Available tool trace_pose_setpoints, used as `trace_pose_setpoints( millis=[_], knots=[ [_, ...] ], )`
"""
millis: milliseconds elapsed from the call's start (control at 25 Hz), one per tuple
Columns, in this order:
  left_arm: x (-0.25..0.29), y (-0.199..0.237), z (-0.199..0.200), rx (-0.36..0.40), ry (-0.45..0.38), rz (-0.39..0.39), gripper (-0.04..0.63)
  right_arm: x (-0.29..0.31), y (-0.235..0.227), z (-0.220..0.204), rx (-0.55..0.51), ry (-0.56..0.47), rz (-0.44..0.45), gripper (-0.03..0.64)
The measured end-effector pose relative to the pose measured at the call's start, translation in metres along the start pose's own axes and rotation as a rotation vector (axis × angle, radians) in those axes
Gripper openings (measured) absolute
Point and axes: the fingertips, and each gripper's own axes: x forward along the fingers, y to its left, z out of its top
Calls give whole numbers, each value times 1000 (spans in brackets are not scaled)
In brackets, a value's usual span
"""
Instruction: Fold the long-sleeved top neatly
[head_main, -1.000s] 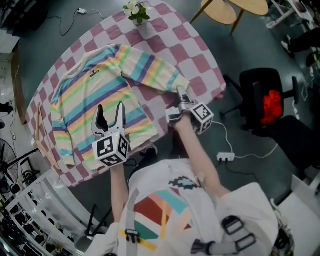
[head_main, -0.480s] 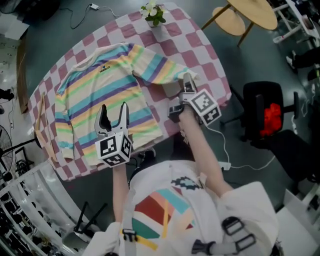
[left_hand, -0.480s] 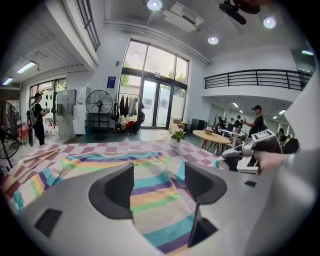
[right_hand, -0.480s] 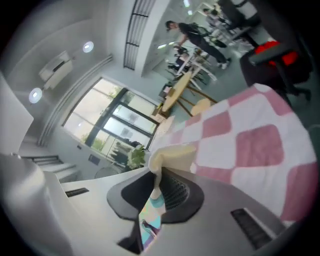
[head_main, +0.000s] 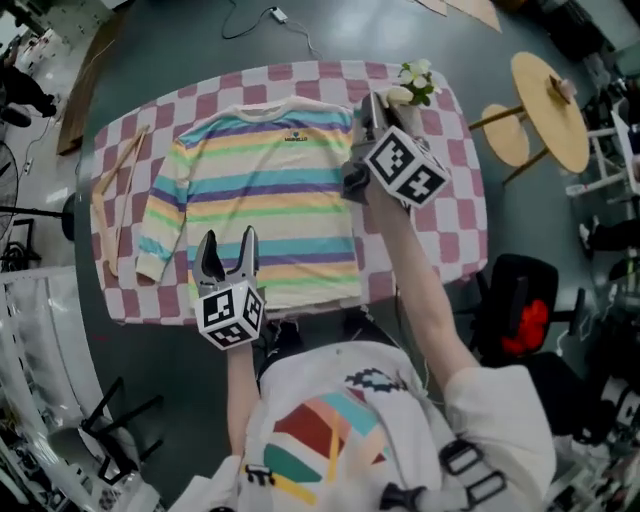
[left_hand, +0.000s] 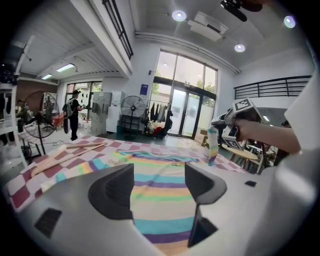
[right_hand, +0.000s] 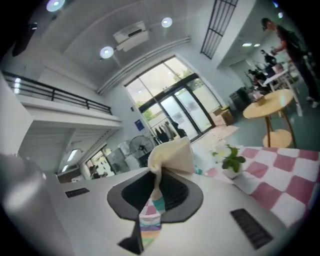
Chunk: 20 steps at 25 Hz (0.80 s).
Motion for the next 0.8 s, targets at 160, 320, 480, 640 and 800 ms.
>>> trace_pose_setpoints(
  millis=[160,320,480,640,800],
  knots=[
    [-33,72,-12,-78,-11,130,299,56,96,-52,-237,128,154,34],
    [-72,130,-39,-160,3,261,298,88,176,-154,-570,315,314,34],
    [-113,176,-76,-236,39,382,299,85,208,-288,-884,545,409,34],
    [-145,205,-108,-295,74,462,299,74,197,-393,-1096,703,445,34],
    [-164,225,-127,-328,90,500,299,75,189,-423,-1176,708,410,35]
  ],
)
